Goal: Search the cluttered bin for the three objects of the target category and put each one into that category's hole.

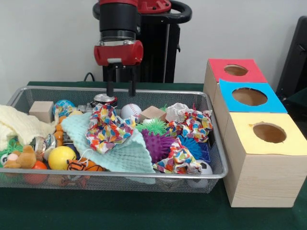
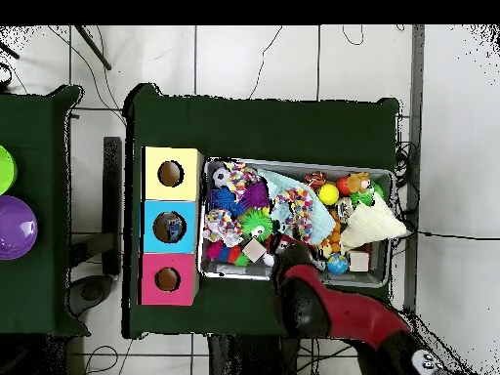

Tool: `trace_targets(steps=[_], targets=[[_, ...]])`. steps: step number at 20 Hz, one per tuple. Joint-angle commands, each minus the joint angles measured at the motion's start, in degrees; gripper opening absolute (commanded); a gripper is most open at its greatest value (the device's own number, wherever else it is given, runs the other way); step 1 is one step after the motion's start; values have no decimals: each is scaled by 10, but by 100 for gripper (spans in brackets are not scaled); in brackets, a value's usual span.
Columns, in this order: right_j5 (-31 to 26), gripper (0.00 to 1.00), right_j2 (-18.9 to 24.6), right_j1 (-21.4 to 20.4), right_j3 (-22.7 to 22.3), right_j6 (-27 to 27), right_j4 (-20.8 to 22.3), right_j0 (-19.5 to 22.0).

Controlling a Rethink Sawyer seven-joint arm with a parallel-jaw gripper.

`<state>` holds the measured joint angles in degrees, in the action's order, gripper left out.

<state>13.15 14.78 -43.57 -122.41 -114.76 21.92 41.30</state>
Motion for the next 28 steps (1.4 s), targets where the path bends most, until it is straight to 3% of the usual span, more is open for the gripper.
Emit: trace_targets(steps=[1, 6, 10, 15, 28], targets=[[-102, 100, 176, 3, 50, 19, 69, 77], [-157, 100, 236, 32, 75, 60, 90, 149], [-199, 100, 276, 79, 110, 97, 112, 194], [-233, 100, 304, 121, 140, 124, 143, 226], [-306, 100, 359, 170, 172, 155, 187, 281]])
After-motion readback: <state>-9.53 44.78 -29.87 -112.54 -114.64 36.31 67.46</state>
